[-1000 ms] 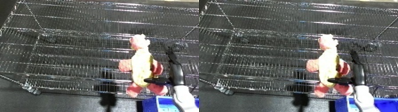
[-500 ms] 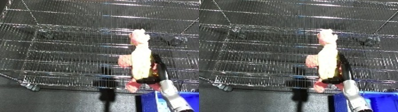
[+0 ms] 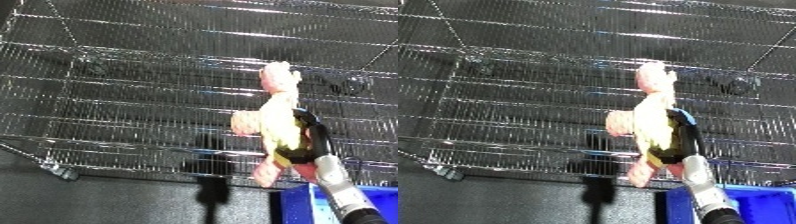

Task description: Pick up the object and place it into the box

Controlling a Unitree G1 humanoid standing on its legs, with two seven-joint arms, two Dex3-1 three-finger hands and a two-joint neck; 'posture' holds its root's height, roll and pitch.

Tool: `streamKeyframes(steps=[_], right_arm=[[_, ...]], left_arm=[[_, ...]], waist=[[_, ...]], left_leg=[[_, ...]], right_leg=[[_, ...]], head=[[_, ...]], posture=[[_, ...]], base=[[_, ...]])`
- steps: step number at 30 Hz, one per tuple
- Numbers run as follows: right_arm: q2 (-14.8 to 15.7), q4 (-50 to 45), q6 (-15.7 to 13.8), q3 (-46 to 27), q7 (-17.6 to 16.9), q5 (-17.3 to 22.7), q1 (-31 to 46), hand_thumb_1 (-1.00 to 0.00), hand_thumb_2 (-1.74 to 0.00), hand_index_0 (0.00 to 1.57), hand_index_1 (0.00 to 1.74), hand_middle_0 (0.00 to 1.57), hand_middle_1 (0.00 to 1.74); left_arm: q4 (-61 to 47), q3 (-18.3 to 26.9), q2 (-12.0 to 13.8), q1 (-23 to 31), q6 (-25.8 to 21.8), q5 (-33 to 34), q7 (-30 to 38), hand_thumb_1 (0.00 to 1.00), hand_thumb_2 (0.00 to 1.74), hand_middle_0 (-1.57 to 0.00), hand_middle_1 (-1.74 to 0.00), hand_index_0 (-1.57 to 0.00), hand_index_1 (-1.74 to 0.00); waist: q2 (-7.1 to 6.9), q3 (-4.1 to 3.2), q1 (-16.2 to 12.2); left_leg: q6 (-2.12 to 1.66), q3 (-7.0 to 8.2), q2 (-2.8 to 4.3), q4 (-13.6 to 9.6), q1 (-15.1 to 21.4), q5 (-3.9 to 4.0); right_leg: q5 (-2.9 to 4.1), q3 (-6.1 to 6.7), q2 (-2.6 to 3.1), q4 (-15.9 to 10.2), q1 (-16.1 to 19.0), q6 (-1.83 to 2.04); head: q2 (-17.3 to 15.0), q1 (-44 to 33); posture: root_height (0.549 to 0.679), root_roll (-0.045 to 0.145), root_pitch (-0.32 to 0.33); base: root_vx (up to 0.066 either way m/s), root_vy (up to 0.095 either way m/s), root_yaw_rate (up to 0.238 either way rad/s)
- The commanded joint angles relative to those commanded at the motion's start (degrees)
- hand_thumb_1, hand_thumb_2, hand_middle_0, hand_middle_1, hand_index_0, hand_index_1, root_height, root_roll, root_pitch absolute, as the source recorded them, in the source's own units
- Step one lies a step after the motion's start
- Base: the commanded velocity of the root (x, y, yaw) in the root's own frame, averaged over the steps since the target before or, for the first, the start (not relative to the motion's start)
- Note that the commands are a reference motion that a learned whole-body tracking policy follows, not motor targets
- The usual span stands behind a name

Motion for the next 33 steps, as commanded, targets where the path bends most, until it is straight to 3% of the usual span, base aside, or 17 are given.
streamKeyframes(steps=[6, 19, 33], right_arm=[[0.59, 0.06, -0.16, 0.35, -0.24, -0.56, -0.43, -1.0, -1.74, 1.57, 1.74, 1.57, 1.74], [0.7, -4.59, -0.99, -1.83, -1.85, 1.27, 0.38, -1.0, -1.74, 1.57, 1.74, 1.57, 1.74], [-1.66, -30.41, -5.68, -15.6, -6.63, 2.13, 13.82, -1.0, -1.74, 1.57, 1.74, 1.57, 1.74]], left_arm=[[0.17, 0.27, -0.33, -0.28, -0.08, 0.71, 0.44, 1.0, 1.74, -1.57, -1.74, -1.57, -1.74], [0.57, 1.71, -0.61, -0.8, -0.26, -0.08, 1.13, 1.0, 1.74, -1.57, -1.74, -1.57, -1.74], [1.49, 3.46, -1.56, -0.62, -0.34, -1.34, 1.23, 1.0, 1.74, -1.57, -1.74, -1.57, -1.74]], waist=[[-0.36, 0.0, -0.3], [-0.84, 0.0, -1.14], [-1.21, 0.0, -3.92]], left_leg=[[-0.04, 0.18, 0.24, -0.02, 0.04, 0.0], [-0.07, 0.73, 0.61, -0.97, 0.84, 0.23], [0.13, 1.17, 0.69, -0.72, 1.7, -0.14]], right_leg=[[0.01, 0.09, 0.11, -0.17, -0.03, -0.11], [-0.26, -0.04, 0.14, -0.67, 0.5, -0.12], [-0.04, 0.49, -0.09, -0.97, 1.18, 0.1]], head=[[0.65, -0.9], [2.34, 0.77], [8.1, 14.72]], posture=[[0.61, 0.045, -0.174], [0.611, 0.046, -0.174], [0.611, 0.05, -0.188]], base=[[0.0, 0.005, -0.04], [-0.005, 0.002, -0.022], [-0.012, 0.002, -0.02]])
